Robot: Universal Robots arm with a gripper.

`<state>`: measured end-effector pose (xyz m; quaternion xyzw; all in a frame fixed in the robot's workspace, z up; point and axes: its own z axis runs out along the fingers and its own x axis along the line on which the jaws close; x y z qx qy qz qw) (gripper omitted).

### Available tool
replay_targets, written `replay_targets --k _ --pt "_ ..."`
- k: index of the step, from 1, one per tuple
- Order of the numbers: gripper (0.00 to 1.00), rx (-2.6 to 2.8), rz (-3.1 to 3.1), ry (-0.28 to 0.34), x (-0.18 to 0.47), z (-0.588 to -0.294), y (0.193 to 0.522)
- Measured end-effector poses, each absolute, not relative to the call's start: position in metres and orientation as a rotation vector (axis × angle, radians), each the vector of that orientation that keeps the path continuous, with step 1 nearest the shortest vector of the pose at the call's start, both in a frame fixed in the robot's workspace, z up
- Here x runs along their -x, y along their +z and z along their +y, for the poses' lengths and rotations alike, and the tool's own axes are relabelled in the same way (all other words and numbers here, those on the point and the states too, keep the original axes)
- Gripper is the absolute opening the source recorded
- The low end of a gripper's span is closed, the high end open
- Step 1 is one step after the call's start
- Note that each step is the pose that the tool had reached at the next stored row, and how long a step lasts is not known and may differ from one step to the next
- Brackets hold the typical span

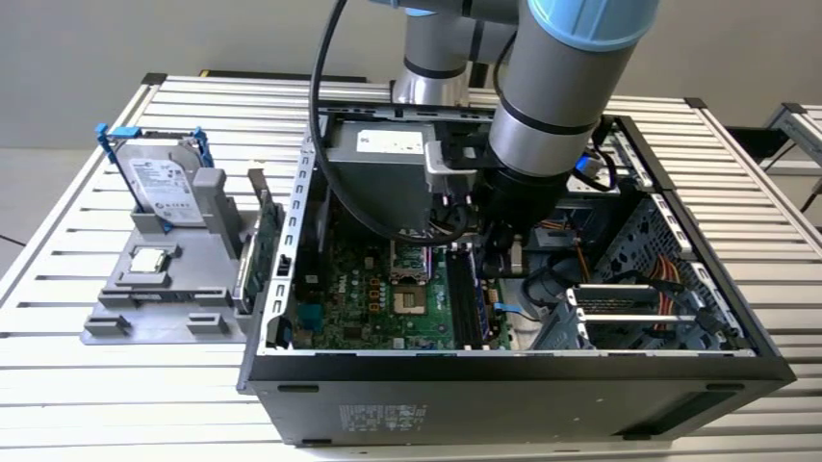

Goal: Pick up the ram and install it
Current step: 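Press down the ram until it locks into place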

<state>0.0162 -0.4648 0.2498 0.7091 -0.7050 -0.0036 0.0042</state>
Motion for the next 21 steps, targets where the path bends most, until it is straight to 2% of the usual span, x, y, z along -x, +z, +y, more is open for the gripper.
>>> replay_targets --k 21 --pt "0.0 -2.212 -2.219 -0.011 -0.019 -0.465 0.237"
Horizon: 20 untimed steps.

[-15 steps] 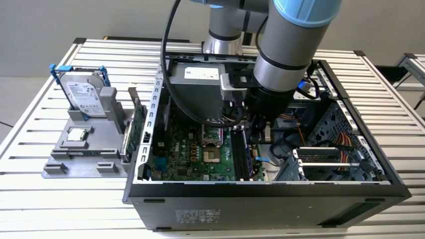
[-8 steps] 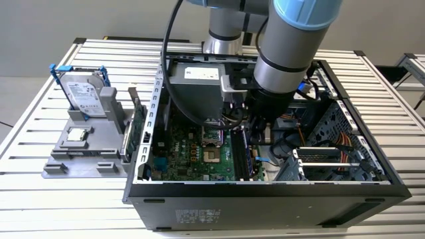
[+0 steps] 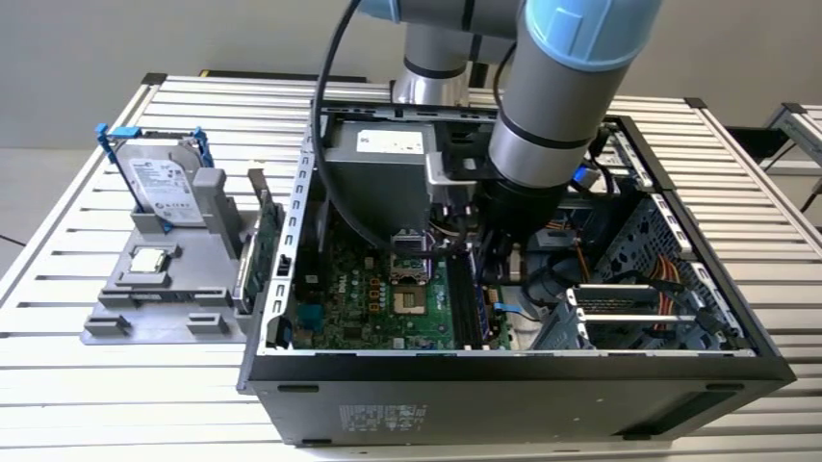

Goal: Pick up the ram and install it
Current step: 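Press down the ram until it locks into place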

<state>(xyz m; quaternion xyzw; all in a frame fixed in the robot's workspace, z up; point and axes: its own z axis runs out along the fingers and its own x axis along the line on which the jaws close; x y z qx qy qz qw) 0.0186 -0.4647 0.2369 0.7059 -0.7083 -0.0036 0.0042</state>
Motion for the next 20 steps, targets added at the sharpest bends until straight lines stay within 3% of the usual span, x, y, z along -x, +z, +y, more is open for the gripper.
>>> replay_targets --k 20 --pt "0.0 -2.212 -2.219 -0.011 -0.0186 -0.4647 0.2291"
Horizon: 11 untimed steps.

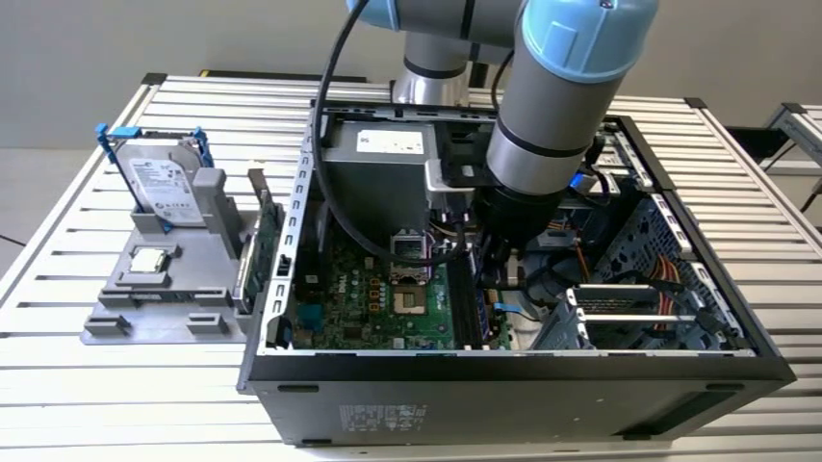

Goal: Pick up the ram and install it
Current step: 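Press down the ram until it locks into place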

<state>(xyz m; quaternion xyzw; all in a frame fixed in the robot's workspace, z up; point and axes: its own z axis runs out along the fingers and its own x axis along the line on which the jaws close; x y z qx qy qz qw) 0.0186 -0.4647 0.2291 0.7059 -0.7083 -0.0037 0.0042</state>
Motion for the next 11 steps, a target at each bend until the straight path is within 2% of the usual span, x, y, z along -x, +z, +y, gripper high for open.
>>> replay_targets --k 11 --pt "0.0 -2.211 -2.219 -0.011 -0.0186 -0.4647 0.2215"
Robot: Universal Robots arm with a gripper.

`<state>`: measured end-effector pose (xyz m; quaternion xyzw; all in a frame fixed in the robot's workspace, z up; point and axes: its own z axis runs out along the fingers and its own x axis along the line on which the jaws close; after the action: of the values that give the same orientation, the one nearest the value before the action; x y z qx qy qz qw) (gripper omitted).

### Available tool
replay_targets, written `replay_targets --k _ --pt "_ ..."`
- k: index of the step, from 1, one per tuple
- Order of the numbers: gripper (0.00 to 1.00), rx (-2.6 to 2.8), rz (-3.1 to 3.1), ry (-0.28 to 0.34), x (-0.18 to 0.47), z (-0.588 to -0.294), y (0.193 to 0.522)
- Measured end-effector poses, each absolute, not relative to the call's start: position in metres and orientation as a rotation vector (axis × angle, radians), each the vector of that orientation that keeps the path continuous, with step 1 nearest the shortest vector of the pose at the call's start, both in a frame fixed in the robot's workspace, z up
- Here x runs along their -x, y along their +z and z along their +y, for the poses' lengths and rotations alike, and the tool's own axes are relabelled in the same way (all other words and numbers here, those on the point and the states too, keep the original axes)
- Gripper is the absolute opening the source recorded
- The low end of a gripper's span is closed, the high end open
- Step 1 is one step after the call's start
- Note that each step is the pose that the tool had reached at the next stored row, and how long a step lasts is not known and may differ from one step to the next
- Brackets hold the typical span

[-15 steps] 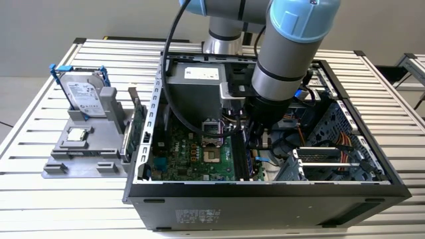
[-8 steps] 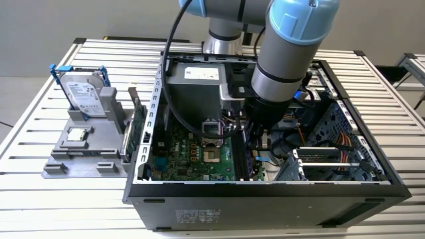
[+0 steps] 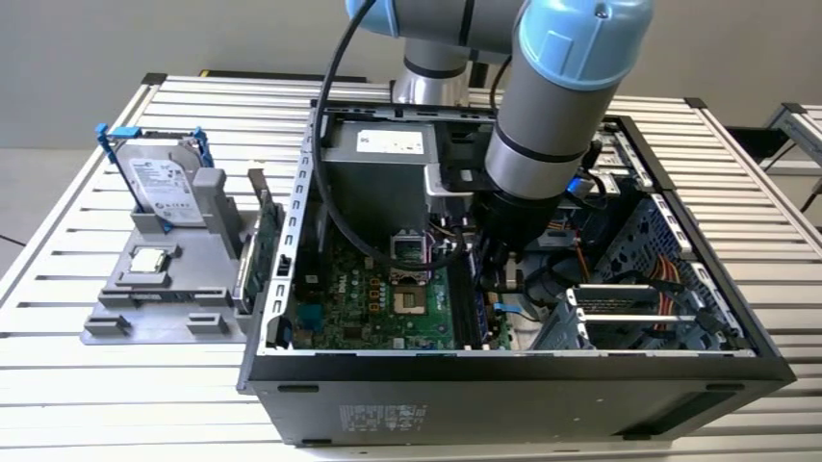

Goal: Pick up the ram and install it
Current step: 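Press down the ram until it locks into place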

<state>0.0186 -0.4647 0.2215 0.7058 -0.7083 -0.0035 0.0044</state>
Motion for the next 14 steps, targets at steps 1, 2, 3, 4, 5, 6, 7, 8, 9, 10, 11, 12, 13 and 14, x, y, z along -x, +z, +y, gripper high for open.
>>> replay_targets --k 1,2,3,4,5,6,7,8,9,10,11,12,13,14 --pt "0.0 -2.211 -2.219 -0.011 -0.0186 -0.4647 0.2214" --pt "0.0 -2.211 -2.219 -0.011 -0.0186 -0.4648 0.2211" --pt "0.0 -2.211 -2.219 -0.011 -0.0186 -0.4648 0.2206" --pt "0.0 -2.211 -2.219 -0.011 -0.0186 -0.4648 0.2195" --pt "0.0 -2.211 -2.219 -0.011 -0.0186 -0.4648 0.2186" --pt "0.0 -2.211 -2.219 -0.011 -0.0186 -0.4648 0.2178" --pt "0.0 -2.211 -2.219 -0.011 -0.0186 -0.4649 0.2174" --pt "0.0 -2.211 -2.219 -0.011 -0.0186 -0.4648 0.2173" --pt "0.0 -2.211 -2.219 -0.011 -0.0186 -0.4648 0.2173" --pt "0.0 -2.211 -2.219 -0.011 -0.0186 -0.4647 0.2172" --pt "0.0 -2.211 -2.219 -0.011 -0.0186 -0.4647 0.2172" --pt "0.0 -2.211 -2.219 -0.011 -0.0186 -0.4647 0.2172" --pt "0.0 -2.211 -2.219 -0.011 -0.0186 -0.4647 0.2173" --pt "0.0 -2.211 -2.219 -0.011 -0.0186 -0.4647 0.2174"
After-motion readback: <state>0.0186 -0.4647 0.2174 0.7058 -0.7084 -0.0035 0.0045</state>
